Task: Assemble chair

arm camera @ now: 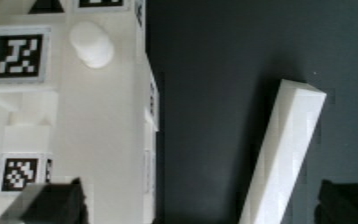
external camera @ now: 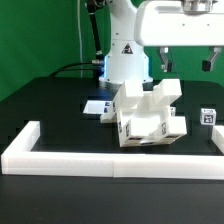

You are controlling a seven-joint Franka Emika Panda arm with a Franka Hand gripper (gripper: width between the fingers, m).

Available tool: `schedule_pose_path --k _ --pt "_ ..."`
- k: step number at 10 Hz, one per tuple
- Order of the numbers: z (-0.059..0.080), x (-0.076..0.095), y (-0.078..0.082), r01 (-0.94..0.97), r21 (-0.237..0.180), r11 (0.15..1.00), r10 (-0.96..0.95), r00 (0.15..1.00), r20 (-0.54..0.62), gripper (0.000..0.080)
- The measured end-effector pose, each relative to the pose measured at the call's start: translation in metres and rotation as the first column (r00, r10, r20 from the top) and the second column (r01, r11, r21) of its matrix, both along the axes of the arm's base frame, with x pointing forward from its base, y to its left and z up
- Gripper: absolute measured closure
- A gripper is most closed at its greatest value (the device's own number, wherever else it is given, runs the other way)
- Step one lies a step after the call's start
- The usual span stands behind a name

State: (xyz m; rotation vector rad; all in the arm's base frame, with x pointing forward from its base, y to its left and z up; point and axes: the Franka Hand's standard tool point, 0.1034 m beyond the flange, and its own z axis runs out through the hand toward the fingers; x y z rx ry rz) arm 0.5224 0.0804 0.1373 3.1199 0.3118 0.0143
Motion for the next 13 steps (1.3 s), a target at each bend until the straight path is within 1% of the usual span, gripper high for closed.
schedule_pose_path --k 1,3,7,10,12,13 --pt "-0.004 0.003 -0.001 -0.004 -0.003 1.000 0.004 1.000 -0.001 0.0151" --pt "-0.016 0.014 -0.006 -0.021 -0.012 1.000 0.021 1.000 -0.008 0.0151" --pt "-0.025 0.035 -0.004 -0.026 -0.022 0.999 0.026 1.000 0.000 0.0151" --pt "-0.038 0.049 -0.003 -0.067 -0.031 0.997 0.067 0.998 0.004 0.0151" --pt "-0.040 0.062 -0.001 -0.081 -0.034 0.996 0.082 0.997 0.016 0.0151" --pt "-0.039 0.065 0.001 -0.086 -0.036 0.996 0.087 0.996 0.020 0.0151"
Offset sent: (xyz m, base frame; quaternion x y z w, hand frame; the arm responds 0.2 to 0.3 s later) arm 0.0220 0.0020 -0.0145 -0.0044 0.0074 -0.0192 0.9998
